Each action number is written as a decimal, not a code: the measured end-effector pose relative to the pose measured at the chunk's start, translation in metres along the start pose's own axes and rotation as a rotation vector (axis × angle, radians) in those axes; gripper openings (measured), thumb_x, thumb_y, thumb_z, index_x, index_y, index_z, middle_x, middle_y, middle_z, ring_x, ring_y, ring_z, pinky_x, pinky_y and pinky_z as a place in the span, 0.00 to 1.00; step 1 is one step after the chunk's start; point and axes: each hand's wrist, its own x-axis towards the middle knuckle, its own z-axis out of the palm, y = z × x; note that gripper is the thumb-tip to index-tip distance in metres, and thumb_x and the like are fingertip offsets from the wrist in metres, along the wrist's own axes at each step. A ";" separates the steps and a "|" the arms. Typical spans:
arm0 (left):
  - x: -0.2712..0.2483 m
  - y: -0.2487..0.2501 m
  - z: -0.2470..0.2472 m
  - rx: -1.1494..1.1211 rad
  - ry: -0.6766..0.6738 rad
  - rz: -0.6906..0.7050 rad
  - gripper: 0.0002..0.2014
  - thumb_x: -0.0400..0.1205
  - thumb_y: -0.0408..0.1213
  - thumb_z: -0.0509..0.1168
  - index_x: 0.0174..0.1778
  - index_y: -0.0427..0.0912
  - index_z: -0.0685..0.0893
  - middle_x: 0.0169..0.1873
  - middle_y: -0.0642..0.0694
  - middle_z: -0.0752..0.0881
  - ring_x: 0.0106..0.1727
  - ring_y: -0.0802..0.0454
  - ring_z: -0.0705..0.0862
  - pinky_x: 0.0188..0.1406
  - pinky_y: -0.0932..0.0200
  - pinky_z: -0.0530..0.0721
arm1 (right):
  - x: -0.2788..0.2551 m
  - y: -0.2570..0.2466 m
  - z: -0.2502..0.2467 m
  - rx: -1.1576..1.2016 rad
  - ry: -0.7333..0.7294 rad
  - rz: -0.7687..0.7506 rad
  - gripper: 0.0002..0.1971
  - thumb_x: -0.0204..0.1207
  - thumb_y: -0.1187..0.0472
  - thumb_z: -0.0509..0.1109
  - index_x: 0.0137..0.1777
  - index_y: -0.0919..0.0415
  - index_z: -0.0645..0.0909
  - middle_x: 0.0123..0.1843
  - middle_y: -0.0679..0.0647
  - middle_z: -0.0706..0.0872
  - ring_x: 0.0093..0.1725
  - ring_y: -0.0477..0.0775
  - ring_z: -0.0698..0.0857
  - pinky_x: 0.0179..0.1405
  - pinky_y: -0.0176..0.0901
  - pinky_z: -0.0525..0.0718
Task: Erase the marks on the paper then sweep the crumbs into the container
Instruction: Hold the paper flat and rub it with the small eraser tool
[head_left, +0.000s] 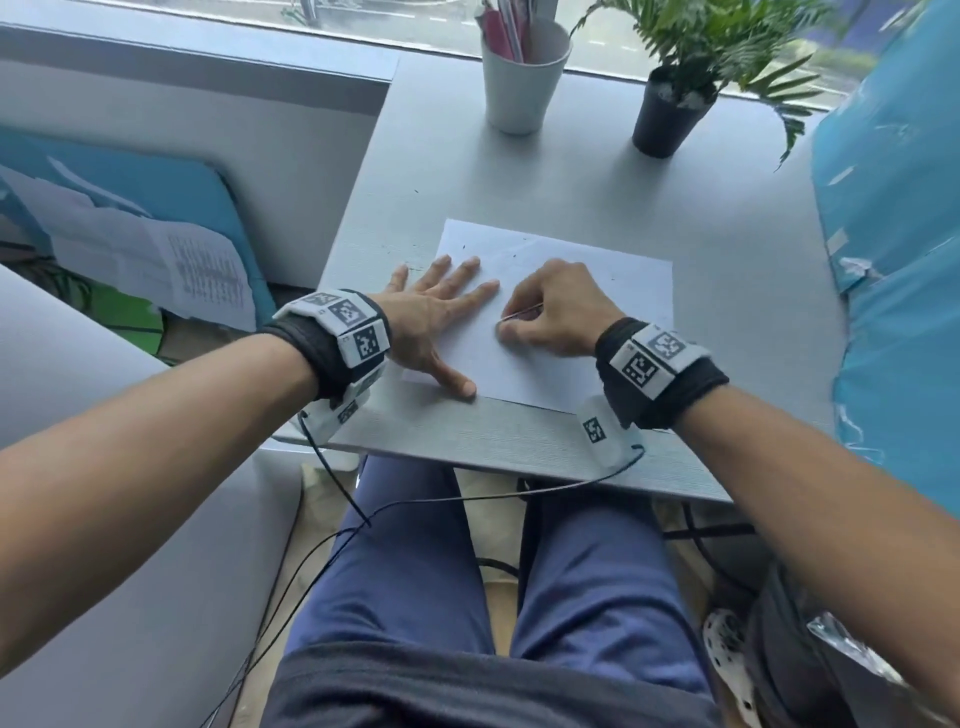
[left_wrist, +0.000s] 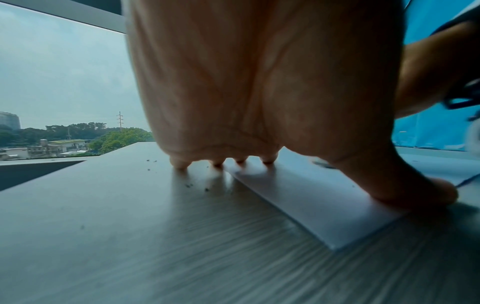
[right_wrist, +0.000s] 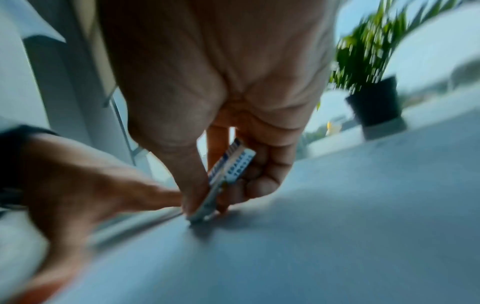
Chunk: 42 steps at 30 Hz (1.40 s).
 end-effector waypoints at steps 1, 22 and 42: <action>0.000 0.001 0.000 -0.002 0.002 -0.005 0.69 0.60 0.78 0.70 0.84 0.62 0.28 0.82 0.53 0.23 0.82 0.47 0.22 0.79 0.30 0.29 | 0.004 0.003 -0.003 -0.007 0.062 0.017 0.06 0.66 0.56 0.78 0.42 0.55 0.93 0.38 0.51 0.92 0.42 0.47 0.89 0.48 0.38 0.87; 0.000 0.002 0.001 -0.019 0.011 -0.003 0.70 0.60 0.77 0.71 0.84 0.59 0.28 0.82 0.53 0.22 0.81 0.46 0.21 0.79 0.27 0.31 | -0.010 -0.025 0.013 -0.065 -0.128 -0.167 0.05 0.68 0.61 0.77 0.42 0.59 0.92 0.41 0.53 0.92 0.41 0.48 0.88 0.44 0.38 0.87; 0.000 -0.001 0.003 -0.029 0.034 0.001 0.73 0.59 0.79 0.70 0.84 0.55 0.27 0.82 0.55 0.23 0.82 0.49 0.22 0.80 0.31 0.29 | -0.006 -0.018 0.008 -0.048 -0.182 -0.171 0.05 0.68 0.57 0.79 0.41 0.56 0.93 0.38 0.49 0.92 0.40 0.45 0.89 0.45 0.39 0.88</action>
